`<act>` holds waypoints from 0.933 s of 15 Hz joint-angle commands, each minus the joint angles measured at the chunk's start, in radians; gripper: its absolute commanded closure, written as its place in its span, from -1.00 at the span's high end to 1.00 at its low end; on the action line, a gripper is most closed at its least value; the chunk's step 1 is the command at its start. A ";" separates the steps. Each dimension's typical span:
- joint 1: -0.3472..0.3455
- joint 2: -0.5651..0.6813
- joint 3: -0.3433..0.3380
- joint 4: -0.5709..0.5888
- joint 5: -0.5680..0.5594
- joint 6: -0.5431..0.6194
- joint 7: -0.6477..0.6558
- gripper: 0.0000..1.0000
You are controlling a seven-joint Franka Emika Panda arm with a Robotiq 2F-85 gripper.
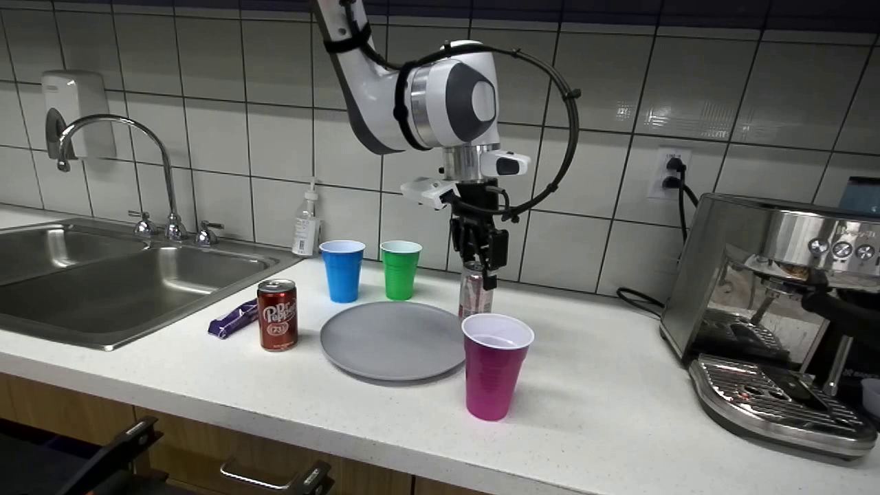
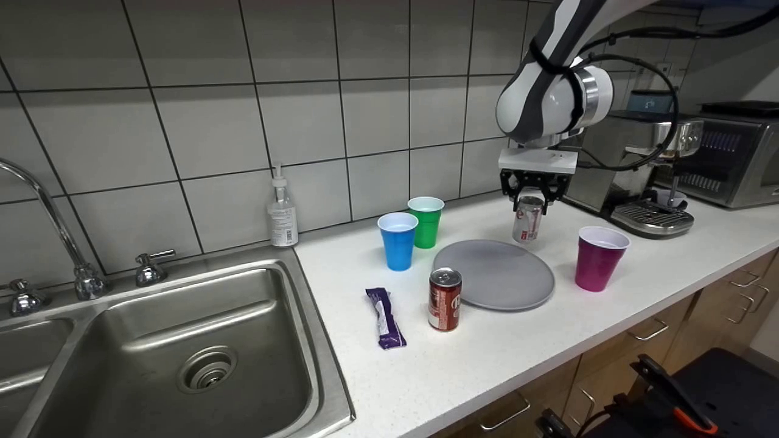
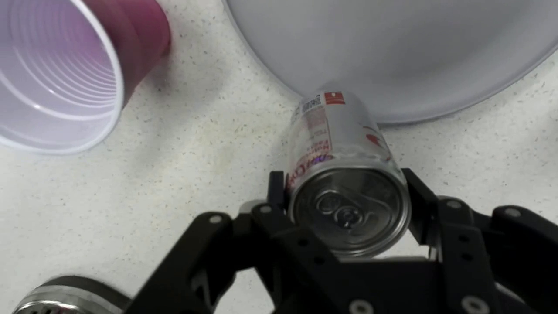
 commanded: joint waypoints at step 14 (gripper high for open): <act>-0.091 0.111 -0.069 0.166 0.030 -0.022 -0.004 -0.21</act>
